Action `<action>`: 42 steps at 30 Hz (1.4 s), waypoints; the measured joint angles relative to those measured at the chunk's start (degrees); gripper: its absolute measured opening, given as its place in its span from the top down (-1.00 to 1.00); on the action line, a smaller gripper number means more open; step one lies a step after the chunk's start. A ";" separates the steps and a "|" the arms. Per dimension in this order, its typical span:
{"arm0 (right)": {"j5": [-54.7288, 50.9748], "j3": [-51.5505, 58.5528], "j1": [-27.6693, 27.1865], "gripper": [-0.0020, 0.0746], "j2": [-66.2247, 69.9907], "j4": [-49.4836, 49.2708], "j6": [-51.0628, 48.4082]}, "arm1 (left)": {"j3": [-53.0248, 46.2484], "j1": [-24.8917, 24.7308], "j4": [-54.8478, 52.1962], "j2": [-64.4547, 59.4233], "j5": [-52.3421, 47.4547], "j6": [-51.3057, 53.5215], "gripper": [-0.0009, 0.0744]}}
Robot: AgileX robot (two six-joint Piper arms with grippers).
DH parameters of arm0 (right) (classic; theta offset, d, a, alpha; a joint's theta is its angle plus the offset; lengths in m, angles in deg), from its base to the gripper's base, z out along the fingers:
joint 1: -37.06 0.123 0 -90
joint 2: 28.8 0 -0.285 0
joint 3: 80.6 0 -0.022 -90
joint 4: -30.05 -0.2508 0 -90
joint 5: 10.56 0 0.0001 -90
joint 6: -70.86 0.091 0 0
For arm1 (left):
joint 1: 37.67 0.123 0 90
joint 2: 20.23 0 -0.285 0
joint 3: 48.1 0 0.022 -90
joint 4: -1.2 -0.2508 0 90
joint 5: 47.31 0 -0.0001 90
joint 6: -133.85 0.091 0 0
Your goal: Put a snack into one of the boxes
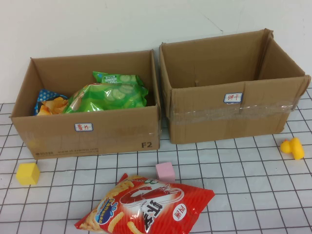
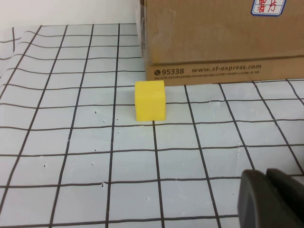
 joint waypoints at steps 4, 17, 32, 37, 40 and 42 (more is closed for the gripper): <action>0.00 0.00 0.00 0.95 0.00 0.00 0.00 | 0.00 0.00 0.00 0.00 0.00 0.00 0.98; 0.00 0.00 0.00 0.95 0.00 0.00 0.00 | 0.00 0.00 0.00 0.00 0.00 0.00 0.98; 0.00 0.00 0.00 0.95 0.00 0.00 0.00 | 0.00 0.00 -0.12 0.00 0.08 1.30 0.98; 0.00 0.00 0.00 0.95 0.00 0.00 0.00 | 0.00 0.00 -0.15 0.00 1.31 1.30 0.98; 0.00 0.00 0.00 0.95 0.00 0.00 0.00 | -0.48 0.00 -0.25 0.00 5.78 1.30 0.98; 0.00 0.00 0.00 0.95 0.00 0.00 0.00 | -0.48 0.00 -0.25 0.00 11.24 1.30 0.98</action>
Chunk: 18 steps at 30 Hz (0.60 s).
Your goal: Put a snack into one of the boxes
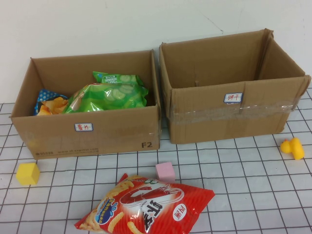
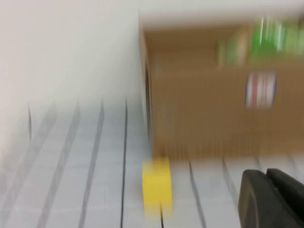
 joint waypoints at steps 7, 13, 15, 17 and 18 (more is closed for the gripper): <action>0.00 0.00 0.00 0.95 0.00 0.00 0.00 | 0.00 0.00 -0.62 0.00 24.22 0.88 0.98; 0.00 0.00 0.00 0.95 0.00 0.00 0.00 | 0.00 0.00 -0.74 0.00 33.64 1.11 0.98; 0.00 0.00 0.00 0.95 0.00 0.00 0.00 | 0.00 0.00 -1.16 0.00 34.46 0.00 0.98; 0.00 0.00 0.00 0.95 0.00 0.00 0.00 | 0.00 0.00 -1.39 0.00 34.67 -1.99 0.98; 0.00 0.00 0.00 0.95 0.00 0.00 0.00 | 0.00 0.00 -1.39 0.00 34.53 -3.18 0.98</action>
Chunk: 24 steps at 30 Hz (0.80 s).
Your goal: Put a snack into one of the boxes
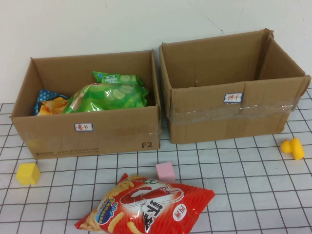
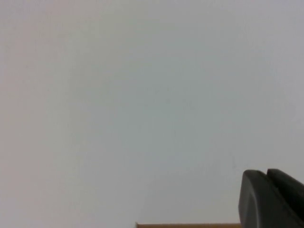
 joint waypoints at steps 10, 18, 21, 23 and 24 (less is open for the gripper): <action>0.00 0.00 0.00 0.95 0.00 0.00 0.00 | 18.03 0.00 -18.99 -2.02 -31.50 -14.57 0.98; 0.00 0.00 0.00 0.95 0.00 0.00 0.00 | 31.47 0.00 -14.02 -16.36 -50.88 -14.29 0.98; 0.00 0.00 0.00 0.95 0.00 0.00 0.00 | 31.86 0.00 -2.77 -22.42 -55.92 -9.00 0.98; 0.00 0.00 0.00 0.95 0.00 0.00 0.00 | 31.89 0.00 8.35 -26.93 -60.29 -1.48 0.98; 0.00 0.00 0.00 0.95 0.00 0.00 0.00 | 31.89 0.00 13.18 -28.78 -62.67 2.38 0.98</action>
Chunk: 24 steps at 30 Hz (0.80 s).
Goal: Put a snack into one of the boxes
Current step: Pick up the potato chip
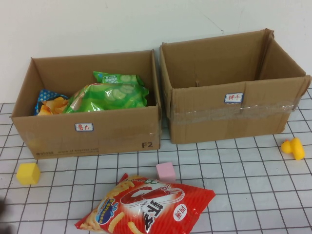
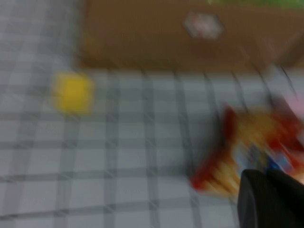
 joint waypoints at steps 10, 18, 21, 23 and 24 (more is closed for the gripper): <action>0.00 0.00 0.00 0.95 0.00 0.00 0.00 | 0.88 0.00 34.48 -19.76 -10.77 36.89 0.98; 0.00 0.00 0.00 0.95 0.00 0.00 0.00 | 4.93 0.00 28.77 -22.33 -11.13 38.11 0.98; 0.00 0.00 0.00 0.95 0.00 0.00 0.00 | 5.27 -2.47 27.76 -22.46 -10.99 38.11 0.98; 0.00 0.00 0.00 0.95 0.00 0.00 0.00 | 5.27 -5.98 26.43 -22.50 -9.74 37.87 0.98; 0.00 0.00 0.00 0.95 0.00 0.00 0.00 | 5.27 -8.04 25.28 -22.50 -8.80 37.44 0.98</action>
